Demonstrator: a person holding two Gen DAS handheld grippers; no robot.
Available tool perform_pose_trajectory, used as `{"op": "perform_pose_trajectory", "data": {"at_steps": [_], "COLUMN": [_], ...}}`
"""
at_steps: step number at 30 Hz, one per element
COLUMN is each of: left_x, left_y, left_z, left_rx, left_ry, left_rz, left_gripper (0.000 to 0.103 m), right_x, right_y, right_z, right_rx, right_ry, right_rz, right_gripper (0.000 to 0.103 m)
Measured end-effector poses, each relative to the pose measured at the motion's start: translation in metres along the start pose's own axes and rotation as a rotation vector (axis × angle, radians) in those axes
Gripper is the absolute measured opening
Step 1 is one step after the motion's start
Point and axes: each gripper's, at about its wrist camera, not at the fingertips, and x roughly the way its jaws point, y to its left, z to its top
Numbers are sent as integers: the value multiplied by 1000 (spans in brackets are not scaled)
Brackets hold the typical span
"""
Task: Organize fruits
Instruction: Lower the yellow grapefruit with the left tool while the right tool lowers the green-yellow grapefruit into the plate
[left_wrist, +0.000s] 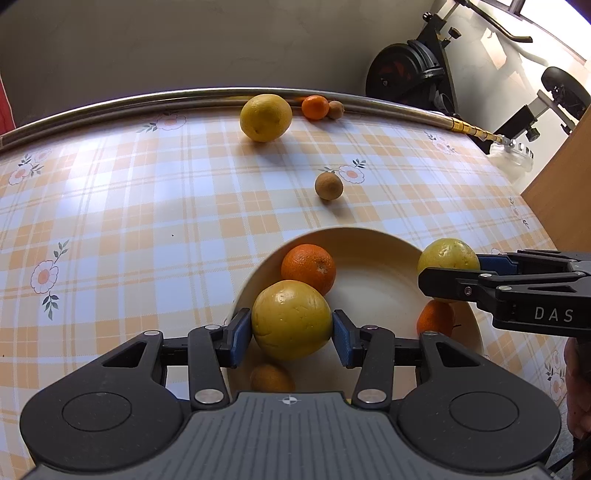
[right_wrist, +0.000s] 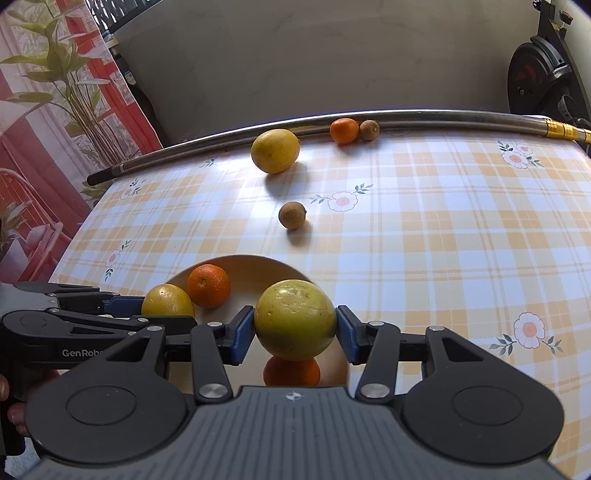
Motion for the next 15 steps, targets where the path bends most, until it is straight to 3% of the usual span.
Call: {"op": "perform_pose_trajectory", "data": {"at_steps": [15], "left_x": [-6], "left_y": [2], "left_z": [-4], "left_rx": [-12], "left_ry": [4], "left_rz": [2], "left_gripper": [49], "right_x": [8], "right_y": [4], "right_z": [8], "right_rx": [-24], "right_ry": [12], "right_rz": [5], "right_gripper": [50]}}
